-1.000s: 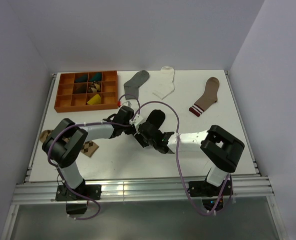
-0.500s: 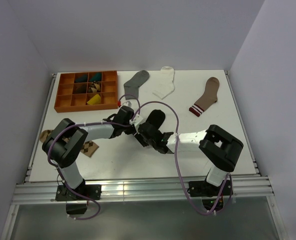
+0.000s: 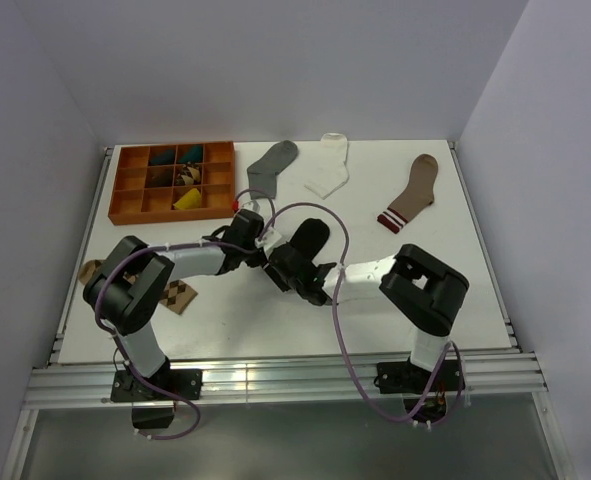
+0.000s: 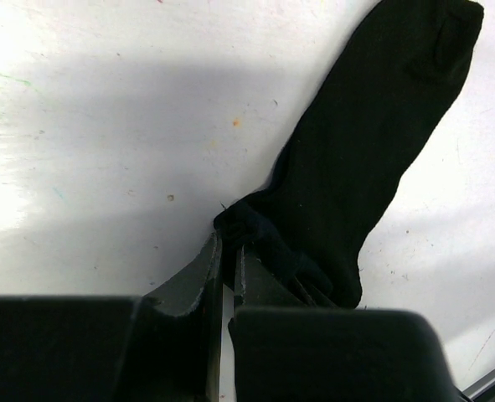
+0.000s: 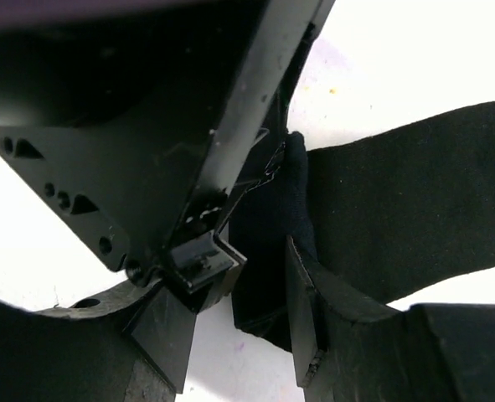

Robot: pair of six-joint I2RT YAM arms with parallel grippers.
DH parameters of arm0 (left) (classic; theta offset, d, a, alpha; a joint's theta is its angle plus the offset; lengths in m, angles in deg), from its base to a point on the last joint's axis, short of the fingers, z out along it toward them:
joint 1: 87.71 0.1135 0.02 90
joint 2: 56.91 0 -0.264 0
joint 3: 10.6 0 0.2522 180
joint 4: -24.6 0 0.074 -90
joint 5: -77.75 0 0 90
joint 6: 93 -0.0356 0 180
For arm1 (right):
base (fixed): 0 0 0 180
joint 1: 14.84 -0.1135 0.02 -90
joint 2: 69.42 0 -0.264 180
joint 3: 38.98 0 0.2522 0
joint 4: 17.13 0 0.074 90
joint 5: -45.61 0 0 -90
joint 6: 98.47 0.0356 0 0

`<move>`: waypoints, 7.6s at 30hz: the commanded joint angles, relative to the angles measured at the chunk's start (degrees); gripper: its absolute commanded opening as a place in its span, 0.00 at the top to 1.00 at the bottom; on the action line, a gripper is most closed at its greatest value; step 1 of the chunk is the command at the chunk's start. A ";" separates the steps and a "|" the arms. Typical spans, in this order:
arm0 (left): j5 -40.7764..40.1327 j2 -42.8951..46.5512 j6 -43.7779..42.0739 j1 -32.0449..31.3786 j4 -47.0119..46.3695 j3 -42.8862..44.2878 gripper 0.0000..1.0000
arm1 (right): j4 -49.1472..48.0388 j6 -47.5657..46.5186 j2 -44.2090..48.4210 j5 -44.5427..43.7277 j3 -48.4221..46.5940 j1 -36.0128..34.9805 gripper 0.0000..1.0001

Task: Roll the socks
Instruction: Roll the sock at the center of the board.

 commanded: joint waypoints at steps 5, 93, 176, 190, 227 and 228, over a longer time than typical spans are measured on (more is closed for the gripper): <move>1.06 1.33 -3.95 -0.80 3.55 0.17 1.00 | 9.56 2.97 -7.23 -1.81 -3.27 -0.59 0.60; -6.14 4.41 17.76 1.49 -10.69 -12.66 0.43 | -4.58 38.40 -21.03 67.62 -7.15 32.10 0.98; -3.33 2.03 -2.28 2.19 5.22 -0.18 0.91 | 2.62 -3.09 -5.12 6.44 -2.75 -1.30 0.94; -7.89 10.81 1.93 4.56 4.43 -5.80 0.37 | 3.24 7.98 -5.03 28.75 -3.01 8.81 1.00; -2.19 15.92 11.87 6.85 -18.25 -20.93 0.26 | -12.67 36.90 -17.25 63.75 -1.95 27.36 1.00; -2.27 14.78 11.96 6.67 -18.25 -20.14 0.26 | -11.71 36.73 -17.34 63.66 -2.22 27.44 0.99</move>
